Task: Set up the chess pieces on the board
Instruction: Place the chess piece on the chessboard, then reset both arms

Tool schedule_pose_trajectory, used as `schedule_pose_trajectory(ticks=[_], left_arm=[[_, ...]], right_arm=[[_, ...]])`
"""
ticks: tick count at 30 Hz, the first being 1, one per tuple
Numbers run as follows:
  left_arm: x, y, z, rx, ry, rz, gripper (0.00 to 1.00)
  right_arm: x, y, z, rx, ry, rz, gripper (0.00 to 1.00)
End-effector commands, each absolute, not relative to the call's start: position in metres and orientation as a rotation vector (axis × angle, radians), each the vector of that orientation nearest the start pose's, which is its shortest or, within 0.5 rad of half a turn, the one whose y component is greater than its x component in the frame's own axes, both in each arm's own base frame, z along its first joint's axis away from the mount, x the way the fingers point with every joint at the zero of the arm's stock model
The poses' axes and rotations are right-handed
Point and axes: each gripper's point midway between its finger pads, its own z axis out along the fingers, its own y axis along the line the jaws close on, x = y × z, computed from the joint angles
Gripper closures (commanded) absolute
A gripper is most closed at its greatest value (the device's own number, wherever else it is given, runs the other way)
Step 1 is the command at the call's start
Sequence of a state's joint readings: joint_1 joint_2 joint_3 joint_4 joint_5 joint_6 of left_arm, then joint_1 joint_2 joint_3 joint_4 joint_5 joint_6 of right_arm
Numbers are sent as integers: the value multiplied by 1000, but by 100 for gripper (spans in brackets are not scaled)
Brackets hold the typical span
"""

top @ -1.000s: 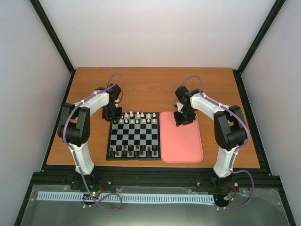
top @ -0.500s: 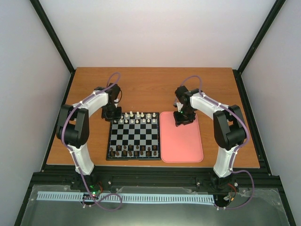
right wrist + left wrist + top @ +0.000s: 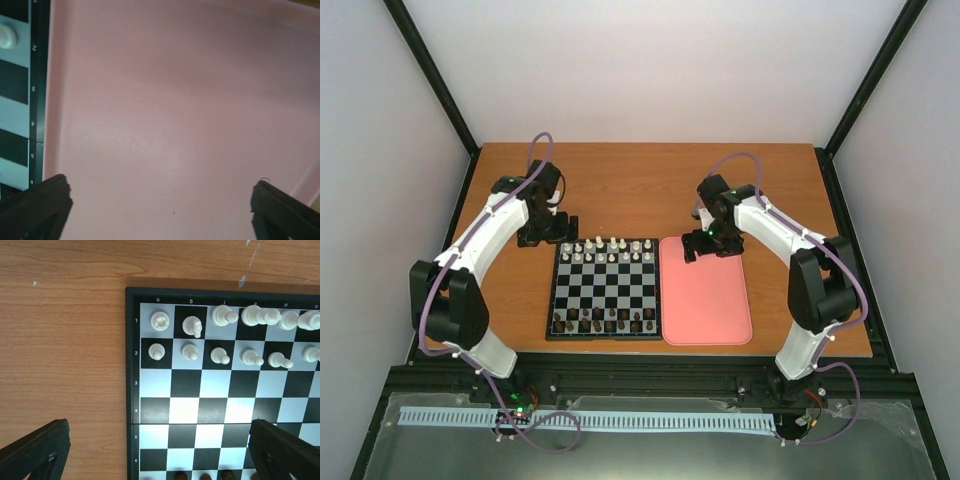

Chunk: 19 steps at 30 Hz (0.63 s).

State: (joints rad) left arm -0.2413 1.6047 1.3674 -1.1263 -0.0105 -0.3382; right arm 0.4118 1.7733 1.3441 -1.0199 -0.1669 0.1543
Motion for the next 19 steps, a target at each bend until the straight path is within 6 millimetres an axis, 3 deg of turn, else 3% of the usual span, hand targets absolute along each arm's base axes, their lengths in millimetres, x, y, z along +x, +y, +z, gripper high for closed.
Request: schedule_pose_trajectory(ticks=[1, 11, 19], left_arm=[[320, -75, 160, -151, 2903, -91, 0], [328, -80, 189, -167, 2817, -150, 0], [333, -85, 196, -170, 2801, -189, 0]], right_arm=[[314, 164, 107, -357, 2983, 317, 0], [318, 165, 140, -275, 2873, 354, 0], [316, 161, 140, -285, 2883, 326, 0]])
